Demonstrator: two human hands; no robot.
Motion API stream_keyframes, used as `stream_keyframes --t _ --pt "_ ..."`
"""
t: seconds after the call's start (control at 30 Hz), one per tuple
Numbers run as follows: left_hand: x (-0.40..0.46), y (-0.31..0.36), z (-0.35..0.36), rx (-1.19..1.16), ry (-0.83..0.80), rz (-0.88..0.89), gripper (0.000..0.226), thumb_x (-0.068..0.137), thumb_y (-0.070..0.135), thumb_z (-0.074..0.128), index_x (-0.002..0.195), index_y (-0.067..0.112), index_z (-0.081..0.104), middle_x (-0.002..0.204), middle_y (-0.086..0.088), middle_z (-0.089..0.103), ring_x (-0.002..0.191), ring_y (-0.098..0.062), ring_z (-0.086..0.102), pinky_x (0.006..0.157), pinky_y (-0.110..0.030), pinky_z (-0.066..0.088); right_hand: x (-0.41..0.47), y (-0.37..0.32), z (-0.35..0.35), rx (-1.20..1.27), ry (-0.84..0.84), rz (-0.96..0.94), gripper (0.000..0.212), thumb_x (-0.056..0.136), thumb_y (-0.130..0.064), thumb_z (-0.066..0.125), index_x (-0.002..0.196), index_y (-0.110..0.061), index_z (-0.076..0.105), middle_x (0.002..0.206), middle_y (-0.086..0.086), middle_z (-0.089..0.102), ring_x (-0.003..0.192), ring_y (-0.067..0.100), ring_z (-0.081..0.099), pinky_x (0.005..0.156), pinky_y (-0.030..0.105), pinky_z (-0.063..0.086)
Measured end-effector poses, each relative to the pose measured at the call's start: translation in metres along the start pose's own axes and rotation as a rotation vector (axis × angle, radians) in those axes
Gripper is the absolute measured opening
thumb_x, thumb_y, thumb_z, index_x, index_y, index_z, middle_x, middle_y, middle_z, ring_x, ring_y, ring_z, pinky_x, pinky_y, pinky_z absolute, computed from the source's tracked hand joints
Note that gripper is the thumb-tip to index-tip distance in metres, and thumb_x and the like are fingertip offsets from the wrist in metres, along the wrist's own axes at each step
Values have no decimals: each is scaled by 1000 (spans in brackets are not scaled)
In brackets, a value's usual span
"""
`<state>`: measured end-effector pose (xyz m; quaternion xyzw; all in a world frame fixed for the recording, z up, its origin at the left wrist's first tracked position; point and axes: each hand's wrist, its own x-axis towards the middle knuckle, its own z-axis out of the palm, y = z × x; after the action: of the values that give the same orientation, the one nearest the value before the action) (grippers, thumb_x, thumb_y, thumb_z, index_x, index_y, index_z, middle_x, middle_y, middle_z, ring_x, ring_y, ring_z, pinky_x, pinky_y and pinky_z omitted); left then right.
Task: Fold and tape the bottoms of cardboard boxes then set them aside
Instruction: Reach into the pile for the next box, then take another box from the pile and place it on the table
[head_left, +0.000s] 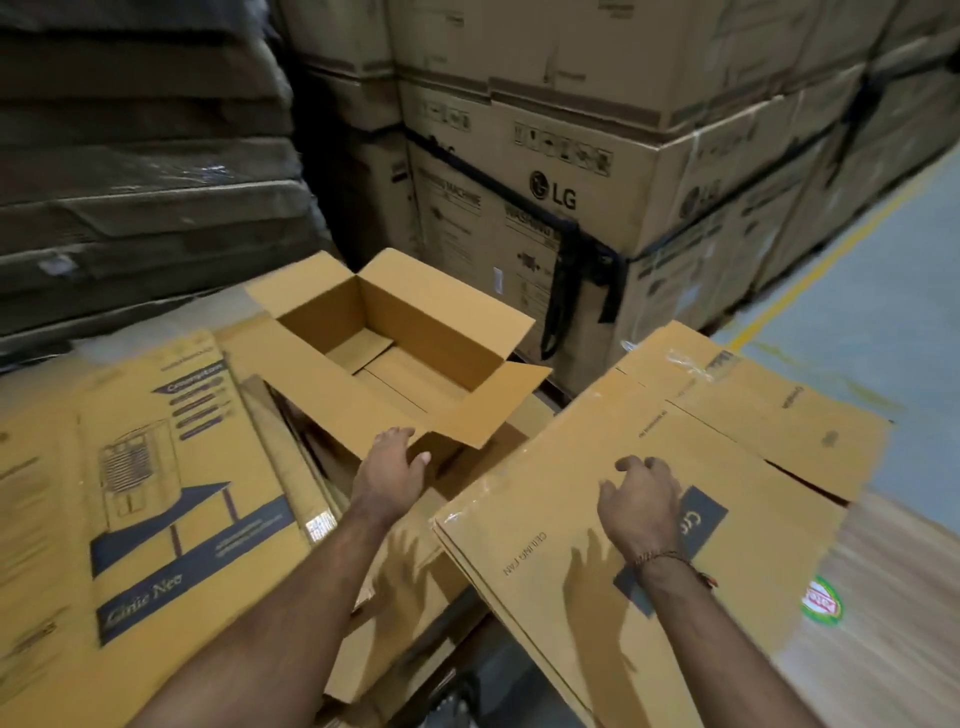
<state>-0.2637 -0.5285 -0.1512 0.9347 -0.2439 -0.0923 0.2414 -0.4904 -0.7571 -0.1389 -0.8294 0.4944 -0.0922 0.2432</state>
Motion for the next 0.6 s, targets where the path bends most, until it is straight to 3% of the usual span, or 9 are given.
stream_keyframes --t 0.23,0.43,0.53,0.6 --pt "51 -44 -9 -156 -65 -206 63 108 41 54 156 3 41 156 -18 49 143 -36 46 114 -43 41 11 -88 26 100 -64 -158 33 101 -31 61 132 -18 64 140 4 50 132 26 48 105 40 48" --pt "121 -58 -3 -192 -127 -200 64 107 41 55 157 3 39 158 -17 45 144 -36 44 114 -41 40 39 -149 53 108 -59 -218 30 102 -29 60 130 -19 65 135 1 55 127 22 53 108 37 45" --pt "156 -65 9 -191 -137 -279 68 104 45 59 156 6 40 157 -17 39 139 -39 46 108 -49 50 50 -173 65 105 -51 -241 29 102 -28 60 129 -19 66 134 0 57 126 20 54 107 35 44" --pt "174 -63 16 -175 -137 -408 78 99 50 65 158 9 34 162 -19 27 145 -40 35 110 -53 48 57 -186 74 98 -38 -243 28 101 -28 60 128 -21 66 132 -2 57 124 17 54 105 32 43"
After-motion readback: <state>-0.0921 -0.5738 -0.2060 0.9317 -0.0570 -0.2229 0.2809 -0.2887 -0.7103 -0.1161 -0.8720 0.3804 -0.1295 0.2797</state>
